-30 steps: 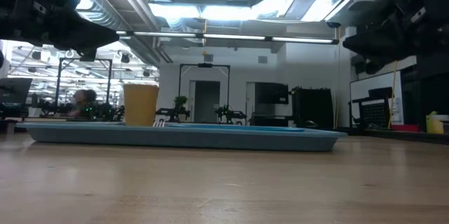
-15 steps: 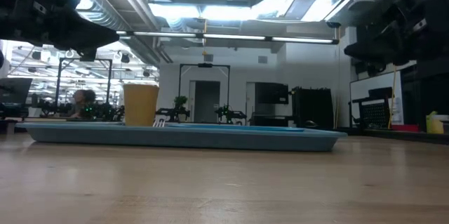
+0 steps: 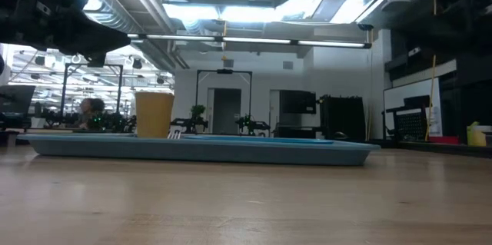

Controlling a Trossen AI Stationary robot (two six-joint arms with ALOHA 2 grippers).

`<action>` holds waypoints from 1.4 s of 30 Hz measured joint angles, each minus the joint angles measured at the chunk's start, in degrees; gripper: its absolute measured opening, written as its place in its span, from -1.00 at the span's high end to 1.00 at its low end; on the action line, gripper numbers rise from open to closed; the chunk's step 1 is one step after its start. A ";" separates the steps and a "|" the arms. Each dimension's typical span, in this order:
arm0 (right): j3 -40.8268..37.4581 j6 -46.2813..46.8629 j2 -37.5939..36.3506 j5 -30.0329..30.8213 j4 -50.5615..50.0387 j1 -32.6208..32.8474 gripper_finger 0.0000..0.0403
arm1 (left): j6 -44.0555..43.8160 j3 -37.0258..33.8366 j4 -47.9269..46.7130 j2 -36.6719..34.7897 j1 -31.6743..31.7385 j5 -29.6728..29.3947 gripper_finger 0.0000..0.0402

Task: Pick and place plate/cup/fork/spoon on tray
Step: Return to Home Position

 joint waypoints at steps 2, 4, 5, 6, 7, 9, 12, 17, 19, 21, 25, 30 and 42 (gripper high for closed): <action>0.00 0.39 0.00 0.02 -0.02 1.33 0.75 | 0.00 0.00 0.00 0.00 0.01 0.02 0.74; 0.00 1.23 0.00 0.02 0.00 2.48 0.75 | 0.00 0.00 0.00 0.00 0.01 0.02 0.74; 0.00 1.65 0.00 0.02 -0.02 2.97 0.75 | 0.00 0.00 0.00 0.00 -0.02 0.02 0.74; 0.00 1.82 0.00 0.02 -0.01 3.43 0.75 | 0.00 0.00 0.00 0.00 0.00 0.02 0.74; 0.00 1.82 0.00 0.02 0.00 3.87 0.75 | 0.00 0.00 0.00 0.00 0.00 0.02 0.74; 0.00 1.59 0.00 0.03 0.00 4.66 0.75 | 0.00 0.00 0.00 0.00 -0.02 0.01 0.74; 0.00 -0.31 0.00 0.11 0.00 5.33 0.75 | 0.00 0.00 0.00 0.00 0.01 0.02 0.74; 0.00 -0.88 0.00 1.12 -0.04 5.36 0.75 | 0.00 0.00 0.00 0.00 0.00 0.02 0.74; 0.00 2.37 0.00 2.49 -0.16 5.36 0.75 | 0.00 0.00 0.00 0.00 0.01 0.02 0.74; 0.00 4.06 0.01 3.33 -0.40 5.34 0.75 | 0.00 0.00 0.00 0.00 -0.02 0.02 0.74; 0.00 4.55 0.04 3.17 -0.33 5.34 0.75 | 0.01 0.00 0.00 0.00 -0.01 0.02 0.74; 0.00 4.55 0.05 3.16 -0.32 5.34 0.75 | 0.00 0.00 0.00 0.00 0.01 0.02 0.74; 0.00 4.46 0.07 3.02 -0.31 5.34 0.75 | 0.00 0.00 0.00 0.00 0.00 0.02 0.74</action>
